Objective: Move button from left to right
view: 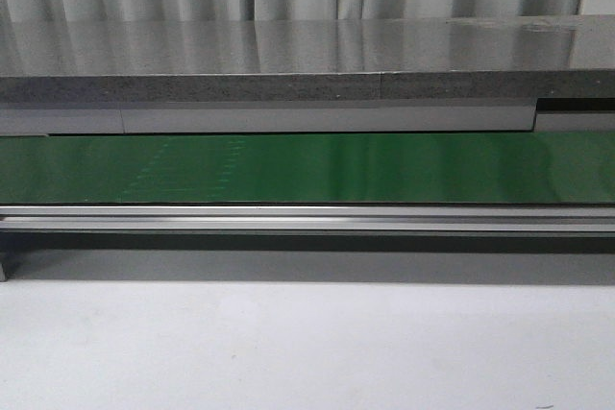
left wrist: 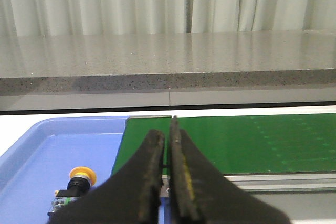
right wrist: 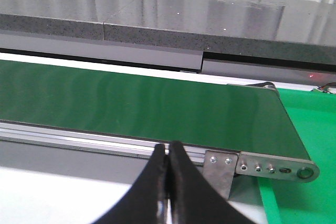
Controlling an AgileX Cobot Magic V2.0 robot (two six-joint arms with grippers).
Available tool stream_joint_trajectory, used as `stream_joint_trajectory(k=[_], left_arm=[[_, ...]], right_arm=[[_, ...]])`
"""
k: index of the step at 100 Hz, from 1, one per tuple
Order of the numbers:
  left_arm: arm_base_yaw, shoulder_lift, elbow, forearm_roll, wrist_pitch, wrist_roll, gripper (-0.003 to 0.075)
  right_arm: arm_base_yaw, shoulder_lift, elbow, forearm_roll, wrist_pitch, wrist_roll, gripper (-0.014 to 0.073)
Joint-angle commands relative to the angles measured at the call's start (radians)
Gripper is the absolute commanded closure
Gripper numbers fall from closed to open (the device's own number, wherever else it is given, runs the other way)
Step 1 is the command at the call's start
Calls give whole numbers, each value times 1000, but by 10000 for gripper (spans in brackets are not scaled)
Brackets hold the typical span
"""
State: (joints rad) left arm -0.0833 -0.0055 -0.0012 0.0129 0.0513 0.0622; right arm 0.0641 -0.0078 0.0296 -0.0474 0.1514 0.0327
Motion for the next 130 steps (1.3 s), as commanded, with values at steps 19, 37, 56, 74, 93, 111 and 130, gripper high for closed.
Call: stream_joint_trajectory(k=[19, 37, 56, 74, 93, 111, 130], left_arm=[[-10, -35, 41, -2, -89, -9, 715], [-10, -35, 34, -4, -81, -9, 715], [-10, -26, -66, -40, -42, -9, 715], [-10, 74, -261, -73, 110, -9, 715], [-10, 276, -523, -43, 396, -9, 715], [-10, 469, -755, 15, 688, -9, 715], [-10, 607, -852, 6, 820, -9, 715]], right_arm=[[2, -15, 0, -10, -81, -4, 715], [2, -15, 0, -10, -81, -4, 715], [2, -15, 0, -10, -81, -4, 715], [2, -15, 0, -10, -81, -4, 715], [2, -15, 0, -10, -81, -4, 715], [2, -15, 0, -10, -81, -4, 715], [2, -15, 0, -10, -81, -4, 715]])
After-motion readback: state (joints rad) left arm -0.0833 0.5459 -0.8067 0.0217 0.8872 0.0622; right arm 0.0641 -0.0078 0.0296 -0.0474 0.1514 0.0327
